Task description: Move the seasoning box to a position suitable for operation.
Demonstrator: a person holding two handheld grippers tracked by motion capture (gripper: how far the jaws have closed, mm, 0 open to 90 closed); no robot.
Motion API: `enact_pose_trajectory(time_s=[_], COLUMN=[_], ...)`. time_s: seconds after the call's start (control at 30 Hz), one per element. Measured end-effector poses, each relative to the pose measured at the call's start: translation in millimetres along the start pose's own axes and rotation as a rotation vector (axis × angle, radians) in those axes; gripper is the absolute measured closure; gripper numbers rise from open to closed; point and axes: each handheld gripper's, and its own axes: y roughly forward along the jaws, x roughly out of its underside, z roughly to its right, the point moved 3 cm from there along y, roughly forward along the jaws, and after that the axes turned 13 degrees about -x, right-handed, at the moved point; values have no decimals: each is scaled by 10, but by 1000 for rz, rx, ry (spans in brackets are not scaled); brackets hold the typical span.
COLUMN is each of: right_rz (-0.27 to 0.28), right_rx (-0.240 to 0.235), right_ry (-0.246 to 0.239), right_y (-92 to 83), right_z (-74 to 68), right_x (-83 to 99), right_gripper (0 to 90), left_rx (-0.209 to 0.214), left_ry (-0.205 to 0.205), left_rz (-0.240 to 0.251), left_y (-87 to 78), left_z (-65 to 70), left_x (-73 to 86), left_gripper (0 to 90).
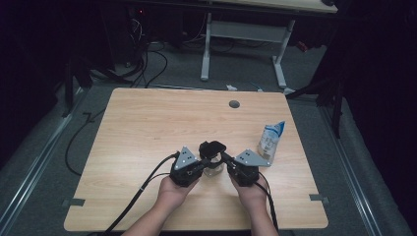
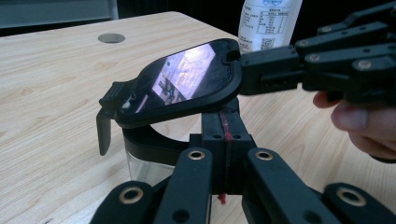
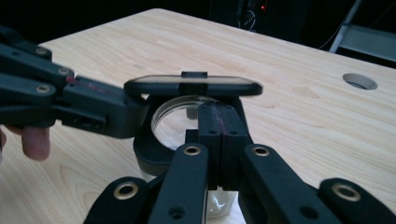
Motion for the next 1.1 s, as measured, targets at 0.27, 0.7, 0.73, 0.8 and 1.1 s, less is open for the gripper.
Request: enact_pose_trajectory(time_s=[0.27, 0.7, 0.73, 0.8, 1.1], right_rz=[-24, -24, -24, -23, -18], right_rx=[-7, -16, -16, -17, -27], right_ry=[-4, -5, -5, -4, -1], right_y=[56, 114, 114, 112, 110], right_z=[-44, -77, -77, -75, -68], right_x=[48, 76, 76, 80, 86], right_gripper=[900, 900, 900, 900, 900], left_rx=[2, -28, -35, -48, -107], left_ry=[-2, -32, -33, -37, -65], left_rz=[10, 41, 45, 52, 70], left_y=[0, 11, 14, 19, 57], left_z=[-4, -102, -116, -153, -285], left_x=[-28, -134, -148, -179, -243], left_gripper=[900, 900, 900, 900, 900])
